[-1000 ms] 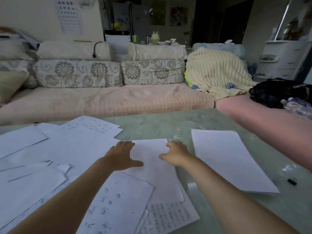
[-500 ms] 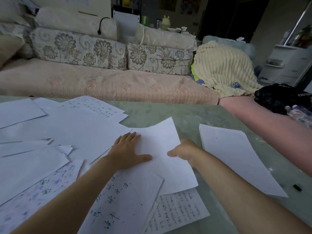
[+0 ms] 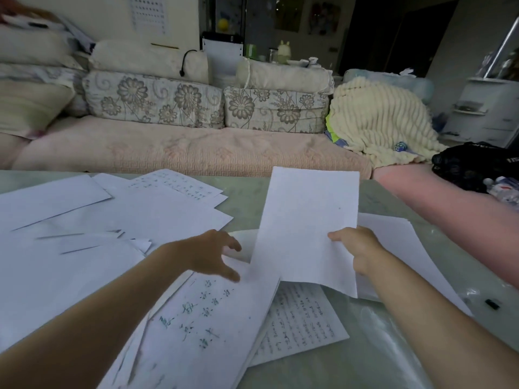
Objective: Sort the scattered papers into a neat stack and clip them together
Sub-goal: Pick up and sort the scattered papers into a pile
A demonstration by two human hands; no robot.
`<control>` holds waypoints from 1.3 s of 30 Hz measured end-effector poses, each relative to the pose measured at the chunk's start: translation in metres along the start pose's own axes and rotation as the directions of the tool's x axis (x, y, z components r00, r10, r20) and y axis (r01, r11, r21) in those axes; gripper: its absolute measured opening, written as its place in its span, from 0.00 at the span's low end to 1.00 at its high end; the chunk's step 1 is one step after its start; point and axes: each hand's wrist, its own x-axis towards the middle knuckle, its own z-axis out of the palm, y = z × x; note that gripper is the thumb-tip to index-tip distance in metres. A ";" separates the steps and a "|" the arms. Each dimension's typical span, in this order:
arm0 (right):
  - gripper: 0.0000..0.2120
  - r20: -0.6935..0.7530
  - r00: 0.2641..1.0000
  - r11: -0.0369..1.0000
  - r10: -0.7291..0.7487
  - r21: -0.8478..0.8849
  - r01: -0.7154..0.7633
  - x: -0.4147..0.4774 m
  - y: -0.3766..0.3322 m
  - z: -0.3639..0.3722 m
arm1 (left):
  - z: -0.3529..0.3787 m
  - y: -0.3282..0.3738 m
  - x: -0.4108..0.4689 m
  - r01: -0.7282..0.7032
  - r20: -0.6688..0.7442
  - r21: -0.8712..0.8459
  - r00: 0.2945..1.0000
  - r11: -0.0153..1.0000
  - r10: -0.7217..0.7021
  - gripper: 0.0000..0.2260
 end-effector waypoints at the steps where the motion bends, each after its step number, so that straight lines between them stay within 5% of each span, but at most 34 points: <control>1: 0.17 -0.013 1.000 1.000 0.005 0.023 -0.005 -0.003 0.001 -0.001 | 0.004 -0.001 -0.006 -0.006 0.056 0.064 0.998 0.998 0.003 0.43; 5: 0.17 0.033 0.999 1.000 0.017 0.004 -0.017 -0.016 0.005 0.005 | 0.015 -0.002 -0.019 -0.034 0.095 0.136 0.995 0.990 0.021 0.50; 12: 0.12 0.058 0.993 0.981 -0.103 -0.157 0.111 -0.033 0.012 0.015 | 0.009 0.008 -0.012 -0.061 -0.036 0.225 0.997 0.972 0.071 0.29; 19: 0.15 0.217 0.976 0.968 0.020 -0.247 0.035 -0.034 0.024 0.018 | -0.012 0.011 -0.001 -0.151 -0.369 -0.214 0.927 0.965 0.064 0.12; 22: 0.06 0.308 0.950 0.988 0.049 -0.155 -0.001 -0.035 0.020 0.017 | -0.027 0.023 -0.003 -0.148 -0.490 -0.439 0.866 0.886 -0.098 0.10; 24: 0.09 0.362 0.930 0.995 0.068 -0.094 -0.036 -0.033 0.020 0.017 | -0.032 0.026 -0.001 -0.130 -0.536 -0.575 0.806 0.808 -0.251 0.08; 26: 0.12 0.386 0.918 0.996 0.091 -0.027 -0.088 -0.029 0.021 0.014 | -0.031 0.026 0.000 -0.117 -0.530 -0.676 0.763 0.727 -0.370 0.07; 32: 0.20 0.421 0.906 0.973 0.049 0.183 -0.138 -0.023 0.024 0.012 | 0.006 0.023 0.019 0.085 -0.293 -0.822 0.785 0.563 -0.546 0.10; 37: 0.20 0.471 0.881 0.990 0.047 -0.139 0.021 -0.024 0.030 0.014 | 0.024 0.037 0.028 0.141 -0.211 -0.814 0.833 0.564 -0.512 0.11; 39: 0.29 0.434 0.899 0.959 0.063 -0.275 0.066 -0.017 0.035 0.013 | 0.027 0.042 0.030 0.109 -0.204 -0.833 0.850 0.542 -0.485 0.17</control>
